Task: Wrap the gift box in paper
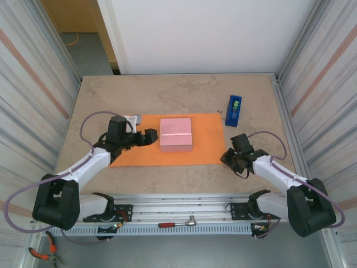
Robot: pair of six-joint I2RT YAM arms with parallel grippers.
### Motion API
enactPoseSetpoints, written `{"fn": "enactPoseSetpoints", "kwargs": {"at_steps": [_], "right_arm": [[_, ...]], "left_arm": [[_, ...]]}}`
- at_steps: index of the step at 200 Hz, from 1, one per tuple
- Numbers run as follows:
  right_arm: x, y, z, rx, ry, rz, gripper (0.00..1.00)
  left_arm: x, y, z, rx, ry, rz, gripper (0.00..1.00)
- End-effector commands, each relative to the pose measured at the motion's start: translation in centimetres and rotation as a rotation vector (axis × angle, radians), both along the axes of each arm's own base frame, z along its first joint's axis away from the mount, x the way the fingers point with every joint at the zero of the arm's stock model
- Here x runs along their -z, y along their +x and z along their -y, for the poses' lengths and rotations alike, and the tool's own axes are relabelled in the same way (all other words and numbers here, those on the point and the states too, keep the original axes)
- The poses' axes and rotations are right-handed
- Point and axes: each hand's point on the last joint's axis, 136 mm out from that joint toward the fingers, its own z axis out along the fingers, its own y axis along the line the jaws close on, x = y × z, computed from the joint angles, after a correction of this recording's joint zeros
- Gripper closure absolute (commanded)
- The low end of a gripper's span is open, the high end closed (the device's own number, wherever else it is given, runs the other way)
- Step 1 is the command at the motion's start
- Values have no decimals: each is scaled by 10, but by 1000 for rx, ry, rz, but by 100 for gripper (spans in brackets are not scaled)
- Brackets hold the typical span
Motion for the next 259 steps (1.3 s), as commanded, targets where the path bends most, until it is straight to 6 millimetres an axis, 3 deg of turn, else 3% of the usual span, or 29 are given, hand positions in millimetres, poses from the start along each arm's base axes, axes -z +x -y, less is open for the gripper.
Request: {"fn": "enactPoseSetpoints", "kwargs": {"at_steps": [1, 136, 191, 229, 259], "right_arm": [[6, -7, 8, 39, -20, -32, 67], [16, -1, 6, 57, -8, -34, 70], [18, -1, 7, 60, -6, -44, 82], [21, 0, 6, 60, 8, -53, 100], [11, 6, 0, 45, 30, -25, 100]], "left_arm": [[-5, 1, 3, 11, -16, 12, 11], [-6, 2, 3, 11, -17, 14, 11], [-5, 2, 3, 10, -17, 11, 11], [-6, 2, 4, 13, -20, 12, 11], [-8, 2, 4, 13, -24, 13, 11]]}}
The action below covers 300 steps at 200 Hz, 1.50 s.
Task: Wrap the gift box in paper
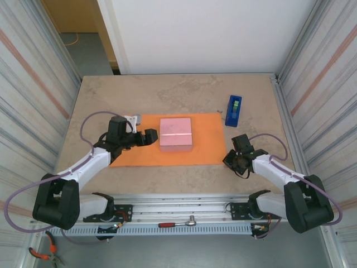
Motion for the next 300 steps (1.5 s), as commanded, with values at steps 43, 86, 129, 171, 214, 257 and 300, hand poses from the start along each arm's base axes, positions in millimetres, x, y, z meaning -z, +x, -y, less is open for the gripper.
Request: {"fn": "enactPoseSetpoints", "kwargs": {"at_steps": [43, 86, 129, 171, 214, 257, 300], "right_arm": [[-37, 24, -20, -41, 70, 143, 100], [-71, 35, -40, -131, 119, 215, 100], [-70, 30, -29, -118, 43, 187, 95], [-38, 17, -12, -46, 8, 85, 64], [-19, 9, -4, -2, -3, 49, 56], [-9, 9, -5, -4, 2, 26, 57], [-3, 11, -8, -10, 6, 9, 58]], "left_arm": [[-15, 3, 6, 9, -46, 19, 11], [-31, 7, 12, 23, -73, 28, 11], [-38, 8, 14, 39, -61, 39, 11], [-32, 8, 14, 46, -48, 30, 11], [-31, 7, 14, 53, -40, 32, 11], [-28, 7, 14, 56, -32, 31, 11], [-26, 7, 13, 57, -25, 28, 11]]}}
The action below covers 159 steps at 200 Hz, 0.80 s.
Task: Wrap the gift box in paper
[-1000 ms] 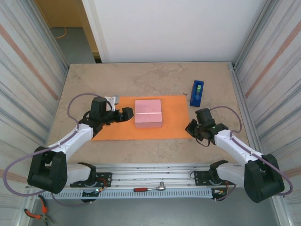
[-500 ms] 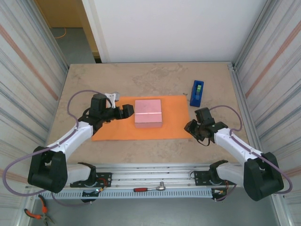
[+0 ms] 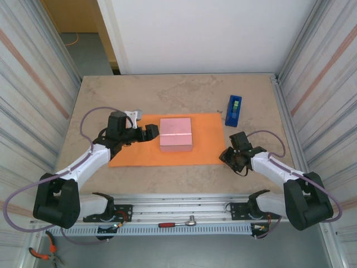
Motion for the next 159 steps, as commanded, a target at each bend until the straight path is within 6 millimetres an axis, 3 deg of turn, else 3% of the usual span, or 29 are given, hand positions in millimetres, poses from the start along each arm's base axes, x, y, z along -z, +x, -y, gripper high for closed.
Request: {"fn": "enactPoseSetpoints", "kwargs": {"at_steps": [1, 106, 159], "right_arm": [[6, 0, 1, 19, 4, -16, 58], [4, 0, -8, 4, 30, -7, 62], [-1, 13, -21, -28, 55, 31, 62]], "left_arm": [[-3, -1, 5, 36, 8, 12, 11], [1, 1, 6, 41, 16, 4, 10], [1, 1, 5, 39, 11, 6, 10]]}}
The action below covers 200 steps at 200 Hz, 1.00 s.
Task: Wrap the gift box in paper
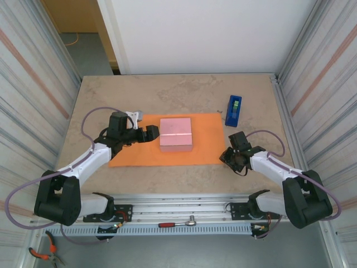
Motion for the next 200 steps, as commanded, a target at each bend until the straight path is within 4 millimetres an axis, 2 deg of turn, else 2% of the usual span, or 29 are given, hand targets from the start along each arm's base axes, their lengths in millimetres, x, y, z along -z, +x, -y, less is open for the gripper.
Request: {"fn": "enactPoseSetpoints", "kwargs": {"at_steps": [1, 83, 156, 200], "right_arm": [[-3, 14, -20, -23, 68, 38, 62], [-10, 29, -36, -74, 122, 98, 60], [-28, 30, -35, -88, 124, 147, 60], [-30, 30, -33, -86, 117, 152, 60]], "left_arm": [[-9, 1, 5, 28, -7, 22, 10], [-9, -1, 4, 27, -4, 25, 10], [-9, -1, 4, 28, -1, 24, 10], [-9, -1, 5, 29, -3, 24, 10]]}}
